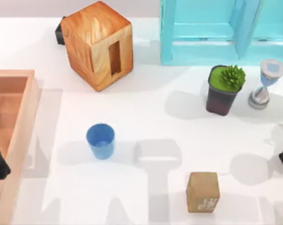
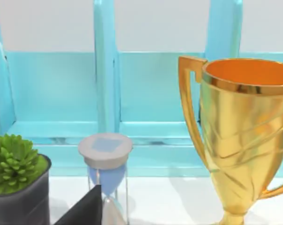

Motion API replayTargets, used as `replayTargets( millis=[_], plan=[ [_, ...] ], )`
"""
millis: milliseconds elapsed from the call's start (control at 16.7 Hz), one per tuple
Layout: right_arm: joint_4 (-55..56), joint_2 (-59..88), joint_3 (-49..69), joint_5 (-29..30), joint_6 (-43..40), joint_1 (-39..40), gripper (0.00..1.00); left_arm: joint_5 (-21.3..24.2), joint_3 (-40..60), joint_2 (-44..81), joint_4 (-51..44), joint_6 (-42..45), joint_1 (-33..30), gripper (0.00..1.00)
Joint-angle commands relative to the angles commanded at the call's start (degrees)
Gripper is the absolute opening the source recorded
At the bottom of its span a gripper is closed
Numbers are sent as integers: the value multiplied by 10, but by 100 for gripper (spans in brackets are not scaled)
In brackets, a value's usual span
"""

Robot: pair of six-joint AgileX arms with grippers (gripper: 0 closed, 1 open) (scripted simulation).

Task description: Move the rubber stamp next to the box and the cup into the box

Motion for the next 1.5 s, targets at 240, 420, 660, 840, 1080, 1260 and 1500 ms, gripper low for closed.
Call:
replayTargets(
  millis=[240, 420, 660, 840, 1080, 1260, 1500],
  plan=[
    [0, 0, 0, 0, 0, 0, 100, -3, 15, 17, -12, -12, -3, 100],
    [0, 0, 0, 0, 0, 0, 100, -13, 77, 86, -59, -61, -16, 100],
    [0, 0, 0, 0, 0, 0, 100, -32, 218, 263, -162, -164, -56, 100],
    [0, 0, 0, 0, 0, 0, 100, -45, 350, 448, -259, -251, -105, 100],
    [0, 0, 0, 0, 0, 0, 100, -57, 535, 717, -401, -365, -191, 100],
    [0, 0, 0, 0, 0, 0, 100, -59, 670, 892, -504, -439, -271, 100],
    [0, 0, 0, 0, 0, 0, 100, -48, 837, 1062, -620, -517, -385, 100]
  ],
)
